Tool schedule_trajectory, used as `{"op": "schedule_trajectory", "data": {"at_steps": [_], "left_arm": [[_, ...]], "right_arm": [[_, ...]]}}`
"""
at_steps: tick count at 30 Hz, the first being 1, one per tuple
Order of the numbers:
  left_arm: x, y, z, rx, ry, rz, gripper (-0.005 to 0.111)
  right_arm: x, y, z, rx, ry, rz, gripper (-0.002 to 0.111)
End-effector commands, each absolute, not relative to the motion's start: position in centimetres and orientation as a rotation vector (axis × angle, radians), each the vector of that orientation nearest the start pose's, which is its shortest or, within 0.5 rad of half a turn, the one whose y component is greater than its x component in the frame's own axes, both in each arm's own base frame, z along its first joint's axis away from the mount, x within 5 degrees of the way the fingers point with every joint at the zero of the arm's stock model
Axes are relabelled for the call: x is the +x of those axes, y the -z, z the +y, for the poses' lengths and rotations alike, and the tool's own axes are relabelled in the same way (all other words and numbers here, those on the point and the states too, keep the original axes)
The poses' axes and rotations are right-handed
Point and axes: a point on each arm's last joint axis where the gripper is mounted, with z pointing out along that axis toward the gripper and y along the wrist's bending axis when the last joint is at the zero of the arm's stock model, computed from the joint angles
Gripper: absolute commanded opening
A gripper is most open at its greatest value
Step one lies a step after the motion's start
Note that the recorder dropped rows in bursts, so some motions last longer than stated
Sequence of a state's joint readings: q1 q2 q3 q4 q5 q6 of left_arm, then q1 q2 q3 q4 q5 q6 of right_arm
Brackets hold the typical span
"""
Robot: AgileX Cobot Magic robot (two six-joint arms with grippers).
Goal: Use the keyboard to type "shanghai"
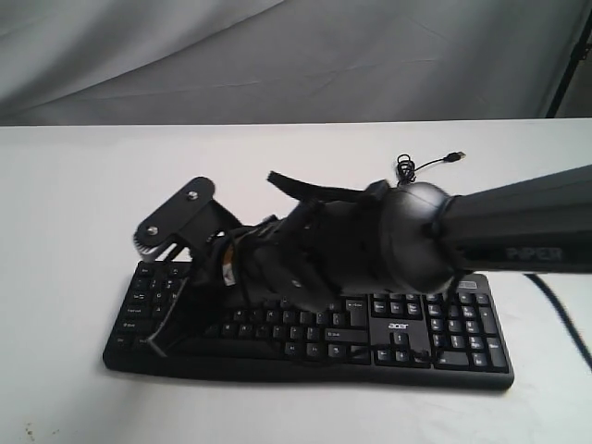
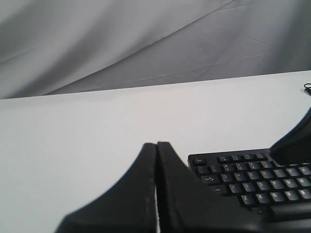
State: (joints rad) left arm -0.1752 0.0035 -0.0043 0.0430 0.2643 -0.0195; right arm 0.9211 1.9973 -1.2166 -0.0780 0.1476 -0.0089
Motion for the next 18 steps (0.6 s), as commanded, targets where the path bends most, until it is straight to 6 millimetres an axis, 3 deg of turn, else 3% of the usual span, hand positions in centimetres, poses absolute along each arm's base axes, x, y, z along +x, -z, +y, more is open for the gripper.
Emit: {"op": "schedule_trajectory", "data": {"at_steps": [1,7,18], "left_arm": [[5.4,-19.0,-0.9,0.165,0.107,1.736,0.000],[5.4,-19.0,-0.9,0.165,0.107,1.736,0.000],[5.4,-19.0,-0.9,0.165,0.107,1.736,0.000]], "right_arm": [[26.1,-14.7,36.7,-1.240,-0.363,2.112,0.000],[27.4,-13.5,38.6,-1.250,-0.351,2.133,0.000],[27.5,-12.4,38.9,-1.254,-0.353,2.144,0.000]]}}
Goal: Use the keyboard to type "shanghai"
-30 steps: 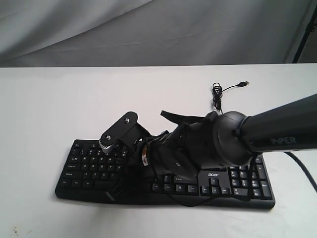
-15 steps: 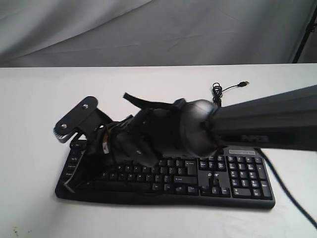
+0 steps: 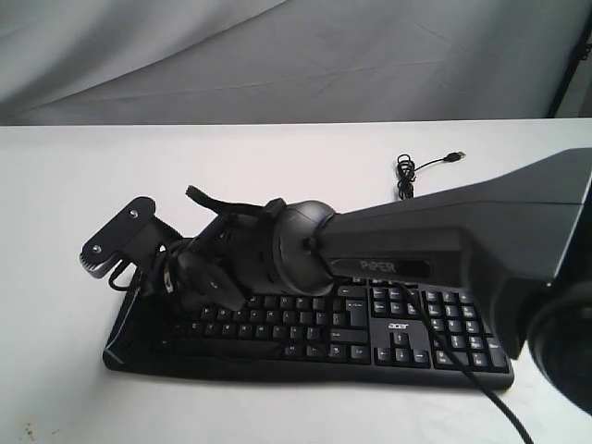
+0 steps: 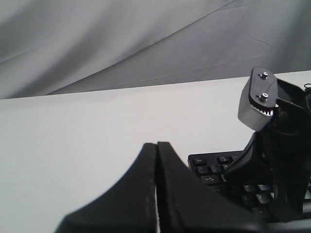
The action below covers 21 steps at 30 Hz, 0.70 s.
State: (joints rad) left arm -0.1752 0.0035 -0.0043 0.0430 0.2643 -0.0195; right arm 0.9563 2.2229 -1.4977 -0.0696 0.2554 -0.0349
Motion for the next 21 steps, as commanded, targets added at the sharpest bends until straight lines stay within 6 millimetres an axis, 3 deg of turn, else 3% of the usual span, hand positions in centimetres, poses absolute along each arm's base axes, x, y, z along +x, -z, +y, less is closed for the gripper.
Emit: {"op": "schedule_trajectory", "data": {"at_steps": [1,9,14,17,21], "left_arm": [[5.4,-19.0,-0.9,0.165,0.107,1.736,0.000],[5.4,-19.0,-0.9,0.165,0.107,1.736,0.000],[5.4,-19.0,-0.9,0.165,0.107,1.736,0.000],[5.4,-19.0,-0.9,0.165,0.107,1.736,0.000],[5.4,-19.0,-0.9,0.165,0.107,1.736,0.000]], "right_arm": [[27.5,-12.3,38.9,-1.255,-0.352,2.145,0.000],[27.4,-11.5,38.8,-1.253,-0.352,2.174,0.000],[26.9,-14.9,38.7,-1.266,-0.349,2.129,0.000],[26.2,-16.6,37.1,-1.289,-0.319,2.103,0.000],[25.2,-17.2,32.1,-1.159,-0.356,2.139,0.000]]}}
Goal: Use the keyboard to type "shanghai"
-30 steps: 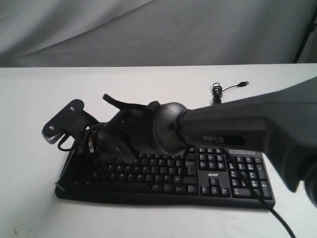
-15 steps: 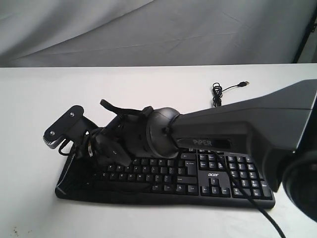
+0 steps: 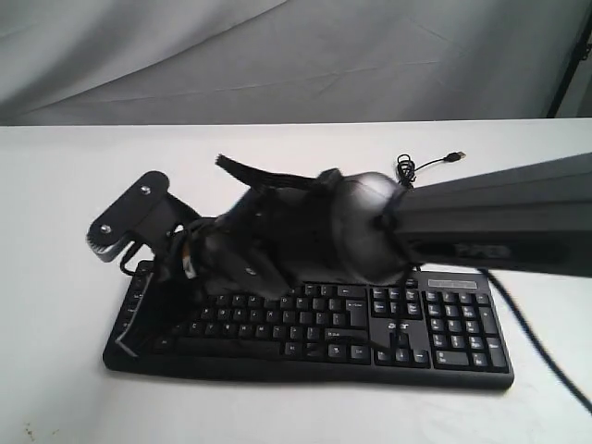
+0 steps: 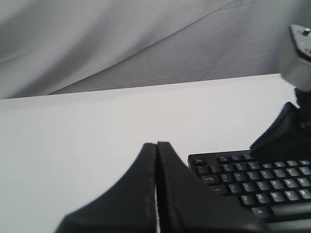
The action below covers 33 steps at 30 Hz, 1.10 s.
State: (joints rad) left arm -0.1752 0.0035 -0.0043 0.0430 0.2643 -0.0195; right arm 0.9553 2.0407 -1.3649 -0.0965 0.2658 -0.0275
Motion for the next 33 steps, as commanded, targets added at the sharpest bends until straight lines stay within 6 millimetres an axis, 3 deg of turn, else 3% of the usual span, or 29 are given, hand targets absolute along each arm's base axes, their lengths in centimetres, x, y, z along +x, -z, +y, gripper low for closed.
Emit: {"op": "schedule_trajectory", "data": {"at_steps": [1,4,8,13,19,33], "left_arm": [[5.4,-19.0,-0.9,0.165,0.107,1.736,0.000],[5.4,-19.0,-0.9,0.165,0.107,1.736,0.000],[5.4,-19.0,-0.9,0.165,0.107,1.736,0.000],[5.4,-19.0,-0.9,0.165,0.107,1.736,0.000],[5.4,-19.0,-0.9,0.165,0.107,1.736,0.000],[5.4,-19.0,-0.9,0.165,0.107,1.736,0.000]], "right_arm": [[25.0,-17.1,30.8,-1.130,-0.358,2.159,0.000],[24.1,-16.3,27.8,-1.075,-0.356,2.202,0.000],[23.0,-15.1,26.5,-1.067,-0.363,2.207,0.000],[23.1,-13.6,27.0,-1.063,-0.372,2.219,0.000],[23.7,-12.3,29.0,-1.098,-0.375,2.223,0.000],[24.1,-12.2,29.3,-1.130,-0.349,2.237,0.000]]}}
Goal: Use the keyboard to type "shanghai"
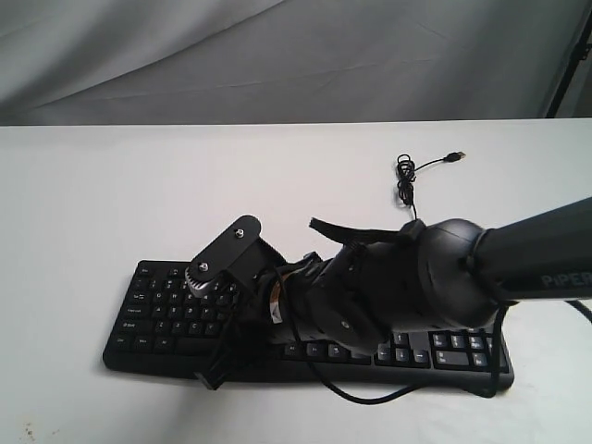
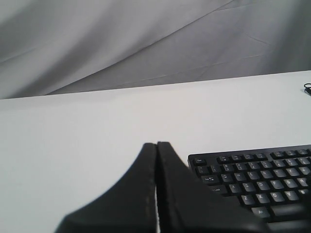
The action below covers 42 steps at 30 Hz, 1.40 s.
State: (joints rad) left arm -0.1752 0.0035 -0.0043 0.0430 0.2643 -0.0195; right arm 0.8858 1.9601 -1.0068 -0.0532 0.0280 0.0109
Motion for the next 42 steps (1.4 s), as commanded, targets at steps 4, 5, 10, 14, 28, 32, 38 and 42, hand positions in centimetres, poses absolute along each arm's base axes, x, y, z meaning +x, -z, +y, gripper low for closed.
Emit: {"op": "schedule_trajectory", "data": {"at_steps": [4,5,10,14,28,32,38,42], "left_arm": [[5.4,-19.0,-0.9,0.165,0.107,1.736,0.000],[5.4,-19.0,-0.9,0.165,0.107,1.736,0.000],[5.4,-19.0,-0.9,0.165,0.107,1.736,0.000],[5.4,-19.0,-0.9,0.165,0.107,1.736,0.000],[5.4,-19.0,-0.9,0.165,0.107,1.736,0.000],[5.4,-19.0,-0.9,0.165,0.107,1.736,0.000],[5.4,-19.0,-0.9,0.165,0.107,1.736,0.000],[5.4,-19.0,-0.9,0.165,0.107,1.736,0.000]], "right_arm": [[24.5,-12.2,28.9,-1.117,-0.340,2.251,0.000],[24.5,-12.2,28.8,-1.115,-0.338,2.253,0.000],[24.5,-12.2,28.9,-1.114,-0.340,2.250,0.000],[24.5,-11.8,28.8,-1.120,-0.334,2.262,0.000],[24.7,-12.7,29.0,-1.117,-0.333,2.259,0.000],[25.6,-14.1,30.2,-1.117,-0.332,2.257,0.000],[26.0,-14.3,31.4,-1.147,-0.330,2.239,0.000],[26.1,-13.1,31.7,-1.150,-0.333,2.236,0.000]]}}
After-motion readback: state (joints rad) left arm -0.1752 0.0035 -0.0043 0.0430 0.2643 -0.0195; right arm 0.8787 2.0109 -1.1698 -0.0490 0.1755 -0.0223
